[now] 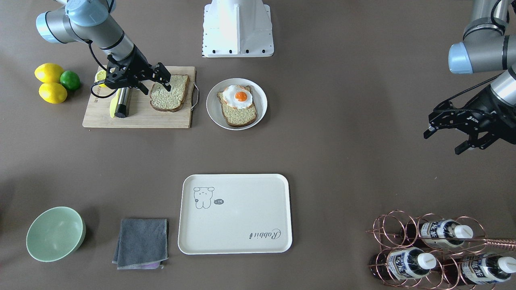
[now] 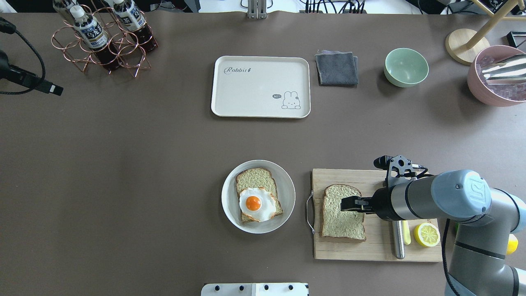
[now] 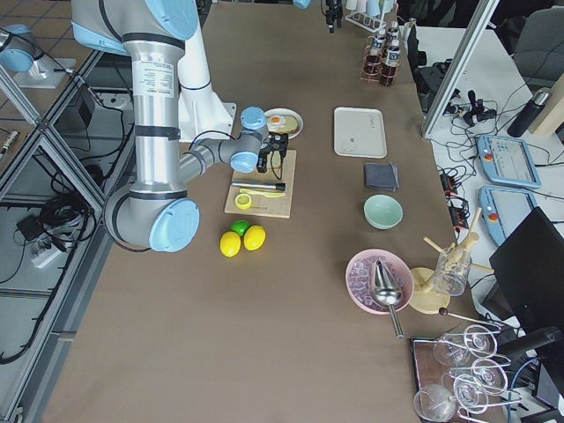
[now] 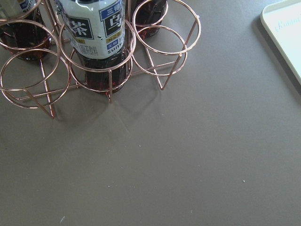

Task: Make sandwich and place on tray
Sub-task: 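Grasp the edge of the bread slice with the right gripper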

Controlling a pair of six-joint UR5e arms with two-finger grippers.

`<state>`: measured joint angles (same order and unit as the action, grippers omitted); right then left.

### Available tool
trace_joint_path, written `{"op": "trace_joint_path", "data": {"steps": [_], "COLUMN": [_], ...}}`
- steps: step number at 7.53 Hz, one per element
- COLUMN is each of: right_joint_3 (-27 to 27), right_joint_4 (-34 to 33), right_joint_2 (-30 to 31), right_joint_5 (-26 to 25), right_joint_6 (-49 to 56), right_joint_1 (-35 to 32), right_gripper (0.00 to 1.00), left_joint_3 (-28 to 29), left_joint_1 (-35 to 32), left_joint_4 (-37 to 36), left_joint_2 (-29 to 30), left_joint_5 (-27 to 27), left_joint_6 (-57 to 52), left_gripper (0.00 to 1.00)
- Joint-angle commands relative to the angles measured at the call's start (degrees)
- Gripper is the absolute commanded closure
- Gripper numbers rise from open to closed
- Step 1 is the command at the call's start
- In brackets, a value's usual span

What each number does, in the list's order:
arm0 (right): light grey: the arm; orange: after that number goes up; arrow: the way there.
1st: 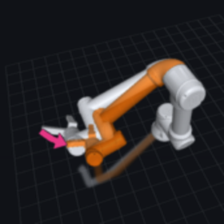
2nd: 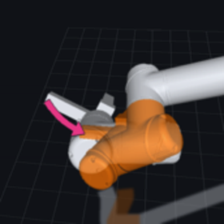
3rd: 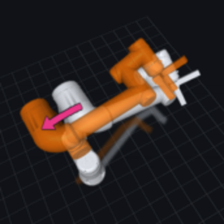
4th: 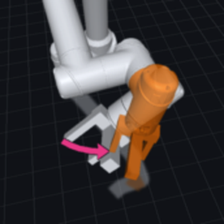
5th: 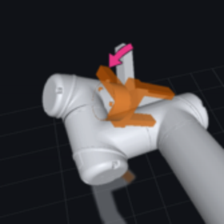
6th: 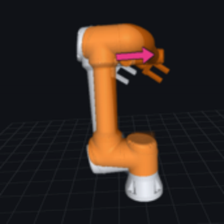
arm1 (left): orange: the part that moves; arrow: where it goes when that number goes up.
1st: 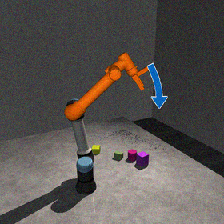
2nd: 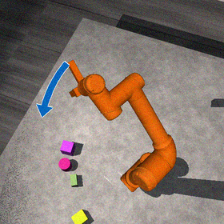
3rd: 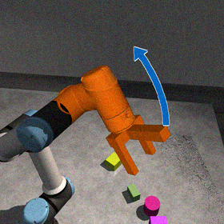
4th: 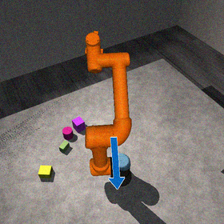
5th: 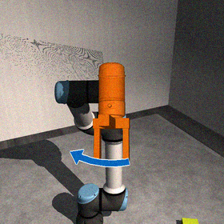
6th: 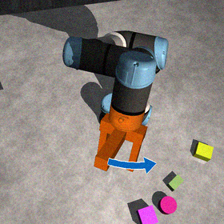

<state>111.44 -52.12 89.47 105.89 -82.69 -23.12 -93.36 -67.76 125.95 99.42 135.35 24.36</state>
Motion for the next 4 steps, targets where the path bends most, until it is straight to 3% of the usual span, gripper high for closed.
{"op": "trace_joint_path", "data": {"steps": [1,3,4], "right_joint_3": [-0.08,-0.08,-0.08], "right_joint_4": [0.00,0.00,0.00], "right_joint_2": [0.26,0.79,0.79], "right_joint_5": [-0.86,-0.86,-0.86], "right_joint_6": [-0.55,-0.55,-0.55], "right_joint_1": [0.53,0.70,0.70], "right_gripper": [0.32,0.32,0.48], "left_joint_3": [0.02,0.19,0.37], "left_joint_1": [0.00,0.00,0.09], "left_joint_4": [0.00,-0.09,-0.09], "left_joint_2": [-0.02,0.50,0.60], "left_joint_5": [0.00,0.00,0.00], "left_joint_6": [-0.01,-0.01,-0.01], "left_gripper": [0.02,0.02,0.02]}}
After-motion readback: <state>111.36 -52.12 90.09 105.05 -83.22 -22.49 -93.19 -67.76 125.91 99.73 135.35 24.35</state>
